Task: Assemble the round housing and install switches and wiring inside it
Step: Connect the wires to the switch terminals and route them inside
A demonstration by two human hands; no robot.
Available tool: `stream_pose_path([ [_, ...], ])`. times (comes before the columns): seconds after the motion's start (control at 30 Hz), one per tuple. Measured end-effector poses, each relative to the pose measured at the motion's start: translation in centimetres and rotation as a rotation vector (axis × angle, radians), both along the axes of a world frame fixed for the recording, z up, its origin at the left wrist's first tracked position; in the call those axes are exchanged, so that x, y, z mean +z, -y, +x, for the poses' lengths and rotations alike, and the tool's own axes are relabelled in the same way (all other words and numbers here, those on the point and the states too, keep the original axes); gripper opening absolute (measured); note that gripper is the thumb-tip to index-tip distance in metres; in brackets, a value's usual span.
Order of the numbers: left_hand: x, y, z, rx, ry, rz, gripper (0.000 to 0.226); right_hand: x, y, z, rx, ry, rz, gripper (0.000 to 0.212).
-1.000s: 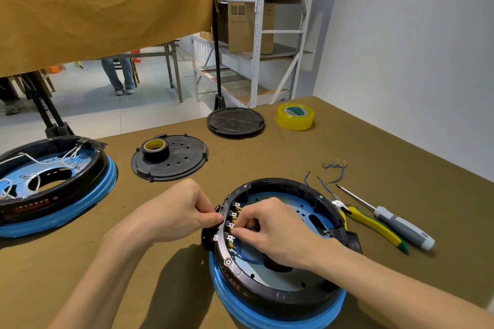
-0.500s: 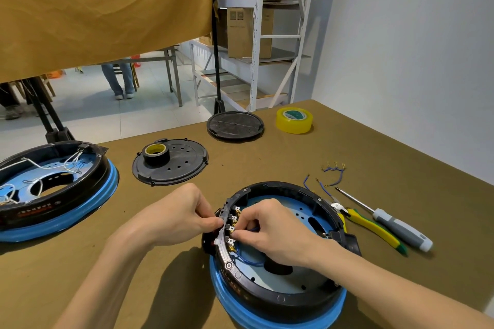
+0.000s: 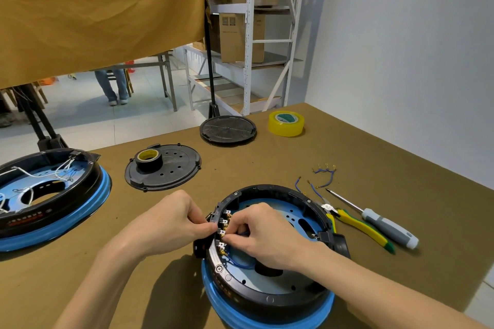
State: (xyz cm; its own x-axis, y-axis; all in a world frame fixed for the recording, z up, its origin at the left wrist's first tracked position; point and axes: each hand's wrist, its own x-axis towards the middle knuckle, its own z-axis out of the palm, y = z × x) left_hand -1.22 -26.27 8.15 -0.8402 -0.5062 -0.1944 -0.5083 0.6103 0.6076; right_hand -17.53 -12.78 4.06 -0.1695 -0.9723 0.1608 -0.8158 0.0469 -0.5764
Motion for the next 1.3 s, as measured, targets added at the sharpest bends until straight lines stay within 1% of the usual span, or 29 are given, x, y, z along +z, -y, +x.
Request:
stream_pose_path([
  [0.07,-0.1,-0.4,-0.1,0.033,-0.001,-0.038,0.039,0.1,-0.1,-0.2,0.022,0.037,-0.001,0.014],
  [0.17,0.1,-0.8,-0.3,0.08,0.009,-0.067,0.047,0.3,-0.6,-0.6,0.03,0.097,-0.014,0.014],
  [0.23,0.0,-0.8,-0.3,0.104,-0.005,-0.035,0.039,0.3,-0.8,-0.8,0.019,0.135,-0.016,0.014],
  [0.3,-0.1,-0.6,-0.3,0.107,-0.019,-0.004,0.032,0.2,-0.8,-0.7,0.031,0.107,-0.014,0.014],
  [0.4,-0.1,-0.4,-0.3,0.097,-0.041,0.037,0.031,0.0,-0.3,-0.5,0.027,-0.004,-0.026,0.014],
  [0.5,-0.2,-0.3,-0.3,0.108,-0.029,0.038,0.033,0.0,-0.1,-0.5,0.018,-0.047,-0.035,0.014],
  [0.57,-0.5,-0.4,-0.7,0.151,-0.018,-0.022,0.045,0.1,-0.1,-0.5,0.012,-0.017,-0.037,0.015],
  [0.63,-1.2,-0.8,-1.3,0.242,-0.007,-0.144,0.051,0.2,-0.3,-0.6,-0.002,0.042,-0.04,0.018],
  [0.73,-2.6,-1.7,-2.3,0.37,-0.001,-0.308,0.048,0.5,-0.8,-0.9,-0.013,0.075,-0.052,0.02],
  [0.8,-3.4,-1.9,-2.8,0.418,-0.078,-0.376,0.04,1.0,-1.2,-1.5,-0.032,0.094,-0.09,0.021],
  [0.83,-3.9,-1.8,-3.1,0.423,-0.143,-0.372,0.034,1.4,-1.2,-2.2,-0.061,0.125,-0.129,0.019],
  [0.9,-4.9,-1.4,-3.7,0.375,-0.244,-0.248,0.028,2.1,-0.9,-4.3,-0.169,0.148,-0.241,0.014],
  [0.97,-5.8,-1.3,-4.4,0.333,-0.319,-0.019,0.021,2.3,-0.4,-7.3,-0.345,0.094,-0.281,0.013],
  [1.03,-6.2,-1.5,-4.8,0.345,-0.424,0.214,0.009,1.8,0.0,-10.7,-0.531,0.02,-0.192,0.017],
  [1.07,-6.4,-1.4,-5.0,0.354,-0.465,0.265,0.007,1.3,0.0,-12.2,-0.612,-0.037,-0.118,0.02],
  [1.13,-6.7,-1.0,-5.1,0.354,-0.492,0.263,0.009,0.1,0.0,-14.7,-0.719,-0.167,0.093,0.019],
  [1.17,-6.8,-0.8,-5.1,0.351,-0.491,0.254,0.009,-0.4,0.0,-15.4,-0.735,-0.212,0.206,0.017],
  [1.2,-6.7,-0.6,-5.1,0.352,-0.492,0.25,0.01,-0.9,-0.1,-15.8,-0.735,-0.239,0.295,0.021],
  [1.23,-6.7,-0.3,-5.2,0.357,-0.494,0.251,0.01,-1.4,0.0,-16.1,-0.717,-0.258,0.337,0.028],
  [1.27,-6.6,0.0,-5.1,0.368,-0.497,0.255,0.011,-1.8,0.1,-16.5,-0.703,-0.268,0.339,0.029],
  [1.3,-6.5,0.3,-5.0,0.381,-0.497,0.256,0.012,-2.0,0.3,-16.7,-0.707,-0.273,0.32,0.022],
])
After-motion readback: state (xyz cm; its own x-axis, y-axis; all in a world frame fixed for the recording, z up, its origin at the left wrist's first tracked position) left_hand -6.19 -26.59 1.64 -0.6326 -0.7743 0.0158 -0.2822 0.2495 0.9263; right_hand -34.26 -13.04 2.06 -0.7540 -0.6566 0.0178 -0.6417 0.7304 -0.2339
